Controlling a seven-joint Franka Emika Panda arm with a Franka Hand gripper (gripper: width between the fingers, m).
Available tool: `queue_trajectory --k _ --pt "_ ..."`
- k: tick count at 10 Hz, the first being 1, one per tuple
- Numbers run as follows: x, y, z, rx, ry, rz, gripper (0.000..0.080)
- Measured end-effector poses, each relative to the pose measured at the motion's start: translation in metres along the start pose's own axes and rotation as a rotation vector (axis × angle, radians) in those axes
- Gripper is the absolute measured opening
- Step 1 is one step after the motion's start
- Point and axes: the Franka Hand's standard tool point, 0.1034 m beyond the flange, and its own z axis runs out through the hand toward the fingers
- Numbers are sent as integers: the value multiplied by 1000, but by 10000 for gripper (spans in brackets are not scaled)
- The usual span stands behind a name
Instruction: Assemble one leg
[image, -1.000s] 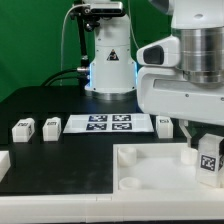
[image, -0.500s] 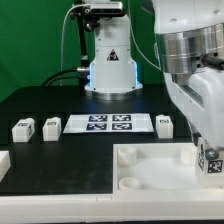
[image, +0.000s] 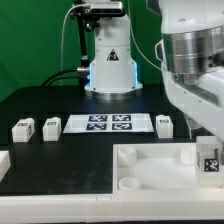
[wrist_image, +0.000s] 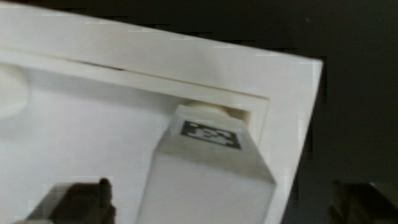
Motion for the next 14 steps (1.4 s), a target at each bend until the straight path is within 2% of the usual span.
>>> queue_trajectory --k 1,2,4,6,7,9,12,13,14 --pt "1 0 0 1 0 -107 636" --pt "1 1 1 0 0 -167 646" --pt "2 1 1 0 1 -367 649" --pt "0 -1 0 -28 42 -704 649" --pt "-7 -4 0 -26 52 -783 649" --pt "-9 -3 3 -40 52 -1057 649" --pt "-7 -2 4 -43 50 -1067 649" --pt "-7 -2 5 -42 50 -1053 521" --pt "-7 -2 5 -42 50 -1043 521"
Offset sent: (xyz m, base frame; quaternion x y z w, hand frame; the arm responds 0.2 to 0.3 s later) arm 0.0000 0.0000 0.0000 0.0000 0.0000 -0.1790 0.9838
